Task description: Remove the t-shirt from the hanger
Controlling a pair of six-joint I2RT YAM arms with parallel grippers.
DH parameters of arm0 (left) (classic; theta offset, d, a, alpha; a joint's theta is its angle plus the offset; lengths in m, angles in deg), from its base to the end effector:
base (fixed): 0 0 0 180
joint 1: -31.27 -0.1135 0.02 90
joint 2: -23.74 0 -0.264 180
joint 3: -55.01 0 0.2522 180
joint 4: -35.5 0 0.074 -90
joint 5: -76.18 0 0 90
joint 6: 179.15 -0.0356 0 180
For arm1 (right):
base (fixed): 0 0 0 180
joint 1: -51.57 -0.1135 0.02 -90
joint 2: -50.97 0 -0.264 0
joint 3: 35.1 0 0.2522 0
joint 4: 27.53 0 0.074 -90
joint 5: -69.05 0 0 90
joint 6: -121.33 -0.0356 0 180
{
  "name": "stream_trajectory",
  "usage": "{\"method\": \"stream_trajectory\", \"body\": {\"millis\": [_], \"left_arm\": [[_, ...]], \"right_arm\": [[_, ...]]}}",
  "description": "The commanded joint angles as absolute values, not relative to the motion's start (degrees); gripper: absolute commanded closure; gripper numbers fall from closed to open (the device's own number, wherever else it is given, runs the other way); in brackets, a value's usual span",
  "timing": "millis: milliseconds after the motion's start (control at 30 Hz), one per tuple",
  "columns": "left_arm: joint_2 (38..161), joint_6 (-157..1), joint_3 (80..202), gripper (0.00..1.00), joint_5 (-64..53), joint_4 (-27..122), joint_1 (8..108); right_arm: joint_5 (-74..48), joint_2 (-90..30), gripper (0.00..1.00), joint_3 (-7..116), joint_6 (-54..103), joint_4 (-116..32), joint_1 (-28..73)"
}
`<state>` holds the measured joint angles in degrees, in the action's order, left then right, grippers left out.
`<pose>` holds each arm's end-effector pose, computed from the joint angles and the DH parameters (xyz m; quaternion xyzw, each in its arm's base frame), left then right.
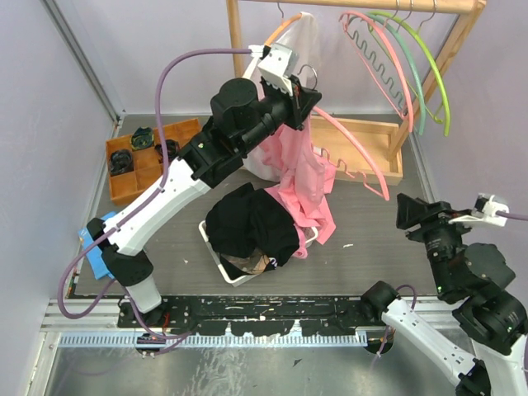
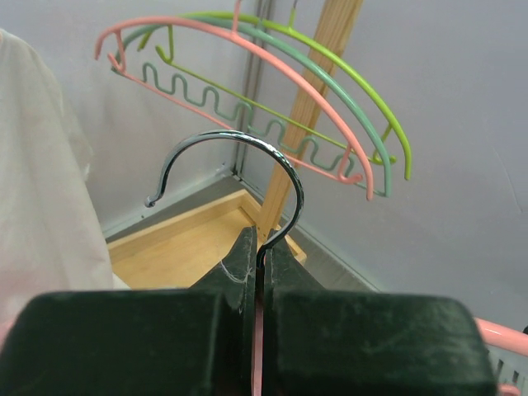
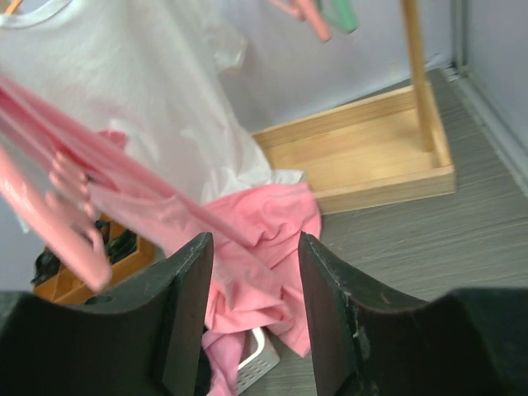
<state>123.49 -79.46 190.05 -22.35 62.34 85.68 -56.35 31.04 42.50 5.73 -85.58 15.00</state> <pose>0.2246 -0.3048 0.5354 0.1957 0.6237 -0.3596 0.6659 0.0201 -0.0108 0.4159 0.1487 0.6932 0.1619 0.6864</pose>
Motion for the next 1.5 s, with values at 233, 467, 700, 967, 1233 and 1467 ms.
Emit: {"method": "stream_trajectory", "body": {"millis": [233, 467, 700, 967, 1233, 1467], "left_arm": [[117.9, -79.2, 183.5, 1.0, -16.9, 57.9, 87.9], [121.4, -79.4, 184.1, 1.0, -17.2, 62.6, 89.9], [124.8, -80.5, 185.3, 1.0, -17.3, 64.6, 91.5], [128.8, -81.6, 189.0, 1.0, -18.4, 67.7, 92.9], [129.4, -82.9, 192.3, 1.0, -18.8, 69.5, 93.6], [129.1, -83.3, 193.0, 1.0, -19.1, 69.9, 93.7]], "right_arm": [[-54.3, 28.3, 0.43, 51.9, 17.9, -81.0, 15.1], [-47.8, 16.0, 0.39, 58.0, 20.0, -85.2, 15.2], [-43.8, 14.1, 0.39, 56.9, 20.3, -80.3, 15.2], [-40.9, 11.3, 0.38, 56.2, 19.5, -81.1, 15.2], [-42.0, 8.3, 0.38, 55.9, 18.6, -85.0, 15.2], [-40.3, 8.1, 0.4, 55.0, 18.0, -86.5, 15.2]]}}
